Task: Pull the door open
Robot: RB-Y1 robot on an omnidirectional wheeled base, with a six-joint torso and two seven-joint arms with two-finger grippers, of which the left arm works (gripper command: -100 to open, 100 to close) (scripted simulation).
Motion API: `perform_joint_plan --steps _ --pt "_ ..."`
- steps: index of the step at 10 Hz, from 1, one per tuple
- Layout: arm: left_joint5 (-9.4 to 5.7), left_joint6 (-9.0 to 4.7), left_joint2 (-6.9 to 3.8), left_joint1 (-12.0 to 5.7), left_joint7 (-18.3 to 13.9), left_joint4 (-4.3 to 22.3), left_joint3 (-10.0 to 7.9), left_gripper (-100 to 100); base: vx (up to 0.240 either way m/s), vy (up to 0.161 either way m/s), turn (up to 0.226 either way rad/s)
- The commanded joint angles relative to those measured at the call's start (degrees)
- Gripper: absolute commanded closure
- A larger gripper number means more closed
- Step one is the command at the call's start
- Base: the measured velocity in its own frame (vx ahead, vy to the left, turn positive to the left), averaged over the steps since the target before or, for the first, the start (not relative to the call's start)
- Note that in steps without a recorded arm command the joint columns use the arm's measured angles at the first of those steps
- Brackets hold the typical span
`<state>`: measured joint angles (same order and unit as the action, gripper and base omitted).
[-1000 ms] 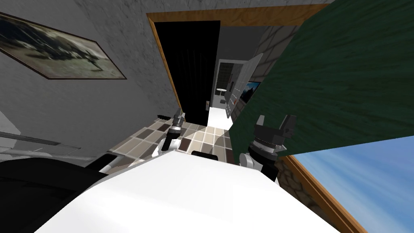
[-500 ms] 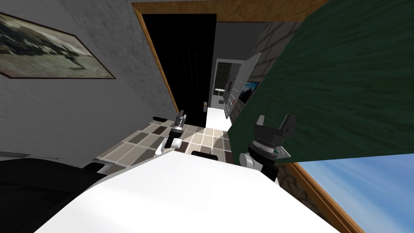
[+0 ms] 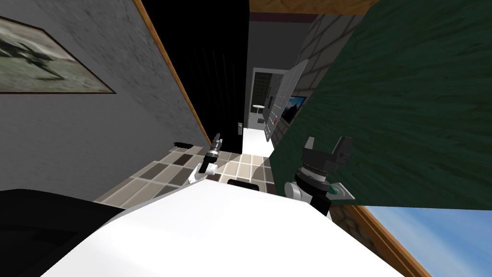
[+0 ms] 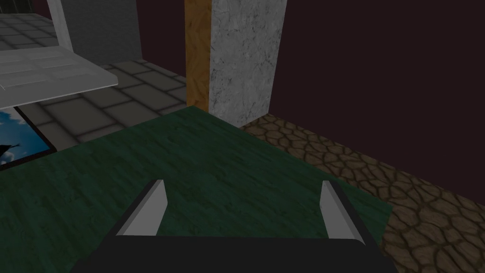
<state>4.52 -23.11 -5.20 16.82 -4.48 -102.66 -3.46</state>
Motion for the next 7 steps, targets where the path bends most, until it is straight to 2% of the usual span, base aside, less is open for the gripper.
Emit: perform_joint_plan --steps 1,4,5,7 --pt "-0.31 0.17 -0.33 -0.51 -0.36 1.79 -0.34 -100 0.112 -0.003 -0.034" --pt "-0.79 1.62 -0.33 -2.25 -0.79 5.90 -0.81 -100 0.138 -0.005 -0.067" --pt "-0.79 1.62 -0.33 -2.25 -0.79 5.90 -0.81 -100 0.113 -0.012 -0.030" --pt "-1.15 2.72 -0.24 -3.57 -1.11 9.02 -1.17 -100 0.139 -0.021 -0.066"
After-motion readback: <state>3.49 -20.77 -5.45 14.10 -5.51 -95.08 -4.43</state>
